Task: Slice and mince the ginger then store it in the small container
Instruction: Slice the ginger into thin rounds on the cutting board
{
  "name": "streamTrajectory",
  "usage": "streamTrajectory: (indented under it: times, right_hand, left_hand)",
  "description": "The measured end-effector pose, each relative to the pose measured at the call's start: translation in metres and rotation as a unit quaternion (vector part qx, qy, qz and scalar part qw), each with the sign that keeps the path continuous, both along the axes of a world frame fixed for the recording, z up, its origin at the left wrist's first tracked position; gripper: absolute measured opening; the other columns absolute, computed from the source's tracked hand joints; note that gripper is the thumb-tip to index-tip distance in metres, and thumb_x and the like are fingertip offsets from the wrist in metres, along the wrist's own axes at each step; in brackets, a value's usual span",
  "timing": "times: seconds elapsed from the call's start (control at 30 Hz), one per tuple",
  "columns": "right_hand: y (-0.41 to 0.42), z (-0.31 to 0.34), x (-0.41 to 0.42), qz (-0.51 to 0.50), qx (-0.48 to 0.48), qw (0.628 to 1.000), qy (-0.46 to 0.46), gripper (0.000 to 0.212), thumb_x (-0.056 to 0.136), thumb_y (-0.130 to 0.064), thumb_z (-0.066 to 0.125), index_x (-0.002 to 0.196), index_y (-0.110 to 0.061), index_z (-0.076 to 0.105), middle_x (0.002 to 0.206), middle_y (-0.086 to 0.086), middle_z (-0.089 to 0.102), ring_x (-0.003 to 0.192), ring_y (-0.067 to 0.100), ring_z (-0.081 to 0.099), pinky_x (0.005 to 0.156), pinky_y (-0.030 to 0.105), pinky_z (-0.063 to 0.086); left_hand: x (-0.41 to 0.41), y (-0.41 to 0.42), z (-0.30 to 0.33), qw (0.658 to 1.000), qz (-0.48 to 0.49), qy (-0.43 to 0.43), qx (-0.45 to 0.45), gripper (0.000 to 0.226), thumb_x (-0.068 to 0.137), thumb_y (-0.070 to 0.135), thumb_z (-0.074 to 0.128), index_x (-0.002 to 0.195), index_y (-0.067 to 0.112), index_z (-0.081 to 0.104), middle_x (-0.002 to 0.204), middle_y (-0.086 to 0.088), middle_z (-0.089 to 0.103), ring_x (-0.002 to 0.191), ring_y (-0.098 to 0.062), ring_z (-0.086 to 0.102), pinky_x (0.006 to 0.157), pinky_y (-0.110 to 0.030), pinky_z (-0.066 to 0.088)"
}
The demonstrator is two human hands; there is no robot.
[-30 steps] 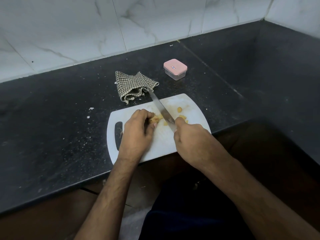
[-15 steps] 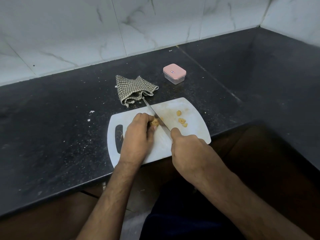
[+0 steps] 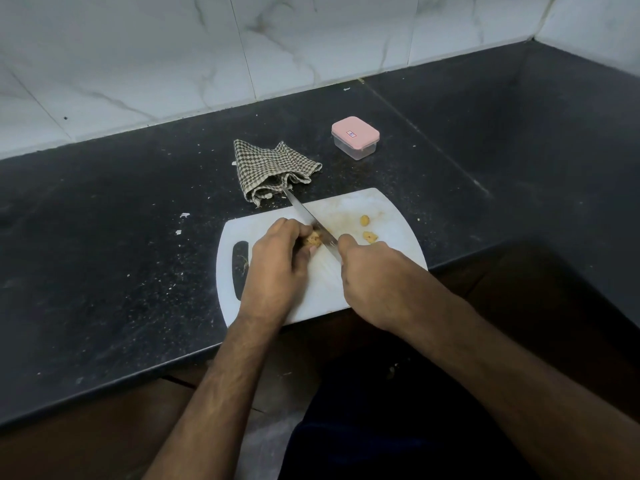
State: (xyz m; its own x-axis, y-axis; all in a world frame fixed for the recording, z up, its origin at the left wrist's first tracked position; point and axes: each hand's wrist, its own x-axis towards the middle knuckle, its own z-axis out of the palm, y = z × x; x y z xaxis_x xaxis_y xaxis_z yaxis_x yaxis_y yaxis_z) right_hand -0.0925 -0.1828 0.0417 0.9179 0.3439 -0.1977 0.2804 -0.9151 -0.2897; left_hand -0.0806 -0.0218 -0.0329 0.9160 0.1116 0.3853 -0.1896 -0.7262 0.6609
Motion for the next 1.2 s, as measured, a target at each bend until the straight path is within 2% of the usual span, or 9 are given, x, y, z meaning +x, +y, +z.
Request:
streamTrajectory:
  times: [0.07,0.17,0.33,0.5,0.73,0.9,1.0,1.1,1.2]
  right_hand:
    - [0.004,-0.001,0.001,0.001,-0.005,1.0,-0.01,0.022,0.099,-0.015,0.036,0.121,-0.019,0.041,0.075,0.0,0.038,0.08,0.022,0.051,0.064,0.037,0.044]
    - [0.008,-0.003,0.003,0.0,-0.007,1.0,-0.018,0.024,0.099,-0.013,0.037,0.122,-0.018,0.042,0.074,0.0,0.037,0.077,0.021,0.048,0.061,0.035,0.039]
    - [0.012,-0.004,0.004,-0.006,-0.032,0.998,-0.044,0.029,0.096,-0.008,0.039,0.123,-0.018,0.043,0.072,0.0,0.036,0.077,0.021,0.047,0.051,0.029,0.028]
    - [0.016,0.003,0.009,-0.01,-0.051,0.998,0.028,0.038,0.094,-0.007,0.042,0.13,-0.018,0.038,0.076,0.003,0.037,0.083,0.024,0.048,0.065,0.038,0.04]
    - [0.005,0.001,0.004,0.006,-0.04,0.999,0.016,0.037,0.097,-0.009,0.037,0.132,-0.02,0.037,0.076,0.001,0.035,0.082,0.022,0.047,0.066,0.037,0.038]
    - [-0.006,0.002,-0.016,-0.002,-0.051,0.998,-0.023,0.036,0.097,-0.013,0.039,0.131,-0.023,0.037,0.073,-0.001,0.033,0.082,0.021,0.045,0.064,0.036,0.036]
    - [-0.012,0.002,-0.03,0.001,-0.06,0.997,-0.042,0.032,0.097,-0.012,0.039,0.128,-0.021,0.038,0.072,-0.001,0.031,0.081,0.022,0.045,0.064,0.036,0.037]
    - [-0.011,0.004,-0.033,0.004,-0.072,0.997,-0.025,0.035,0.095,-0.012,0.045,0.129,-0.021,0.037,0.073,-0.001,0.033,0.081,0.022,0.047,0.064,0.036,0.038]
    - [-0.009,0.009,-0.026,0.007,-0.087,0.996,0.019,0.04,0.095,-0.013,0.049,0.132,-0.02,0.035,0.076,0.0,0.034,0.085,0.021,0.046,0.067,0.036,0.039]
  left_hand:
    - [0.001,0.0,0.0,1.0,0.007,-0.007,0.007,0.012,0.091,0.008,0.072,0.102,0.011,0.068,0.1,0.003,0.066,0.093,-0.013,0.06,0.084,-0.025,0.047]
    - [0.002,0.001,0.0,1.0,0.013,-0.011,0.015,0.012,0.091,0.007,0.072,0.101,0.012,0.067,0.1,0.002,0.066,0.091,-0.011,0.058,0.082,-0.018,0.043]
    - [0.0,0.0,-0.001,1.0,0.018,-0.01,0.015,0.013,0.091,0.007,0.071,0.102,0.012,0.067,0.1,0.003,0.065,0.092,-0.01,0.058,0.082,-0.014,0.042]
    - [-0.001,0.0,0.0,1.0,0.019,-0.013,0.01,0.014,0.09,0.007,0.072,0.102,0.013,0.068,0.1,0.004,0.066,0.092,-0.01,0.059,0.083,-0.017,0.044]
    - [-0.004,-0.005,0.002,0.999,0.029,0.004,-0.016,0.014,0.09,0.01,0.074,0.1,0.015,0.067,0.099,0.007,0.067,0.092,-0.01,0.063,0.084,-0.025,0.051]
    - [-0.018,-0.013,0.006,0.998,0.034,0.019,-0.049,0.014,0.091,0.011,0.073,0.101,0.019,0.066,0.101,0.009,0.067,0.093,-0.005,0.063,0.084,-0.019,0.051]
    - [-0.021,-0.013,0.005,0.998,0.04,0.017,-0.049,0.013,0.092,0.011,0.072,0.1,0.019,0.066,0.1,0.008,0.067,0.092,-0.006,0.064,0.085,-0.022,0.052]
    - [-0.023,-0.015,0.006,0.999,0.036,0.002,-0.017,0.01,0.092,0.01,0.071,0.099,0.017,0.065,0.098,0.006,0.064,0.092,-0.01,0.061,0.086,-0.028,0.051]
    - [-0.023,-0.015,0.007,0.999,0.036,0.002,-0.013,0.01,0.092,0.01,0.071,0.098,0.017,0.067,0.096,0.006,0.063,0.09,-0.009,0.059,0.084,-0.023,0.049]
